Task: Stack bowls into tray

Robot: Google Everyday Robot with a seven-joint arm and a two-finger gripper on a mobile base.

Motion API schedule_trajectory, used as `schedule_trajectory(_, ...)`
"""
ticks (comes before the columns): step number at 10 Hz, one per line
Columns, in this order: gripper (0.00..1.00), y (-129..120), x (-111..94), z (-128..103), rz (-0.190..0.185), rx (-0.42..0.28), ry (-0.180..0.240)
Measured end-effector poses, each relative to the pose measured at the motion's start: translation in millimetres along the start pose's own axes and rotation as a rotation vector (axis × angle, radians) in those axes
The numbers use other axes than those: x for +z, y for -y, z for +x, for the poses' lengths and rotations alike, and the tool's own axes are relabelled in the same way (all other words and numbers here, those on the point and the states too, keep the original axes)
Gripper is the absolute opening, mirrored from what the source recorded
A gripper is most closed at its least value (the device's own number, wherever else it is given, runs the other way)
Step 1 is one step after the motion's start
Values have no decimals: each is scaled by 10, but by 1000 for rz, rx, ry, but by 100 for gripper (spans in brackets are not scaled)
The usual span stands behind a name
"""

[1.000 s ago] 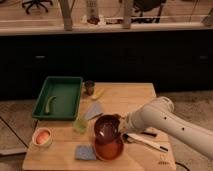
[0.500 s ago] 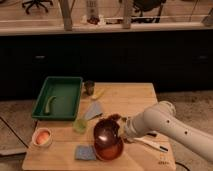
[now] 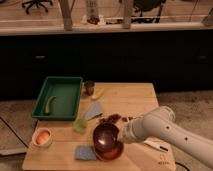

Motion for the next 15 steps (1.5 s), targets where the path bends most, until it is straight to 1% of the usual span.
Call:
schedule_trajectory(2,26,-23,33,10,-15,19,-1)
schedule_trajectory(4,50,-96,38,24,-39,47,-10)
schedule_trajectory(5,60,-112,42,25,-46,53,-11)
schedule_trajectory(7,76,-122,53,20,-52,55,-9)
schedule_trajectory(8,80,-132,59,13,-52,58,-6)
schedule_trajectory(13,80,-154,179,-34,-51,57,31)
schedule_trajectory(15,80,-168,236,-44,-46,60,50)
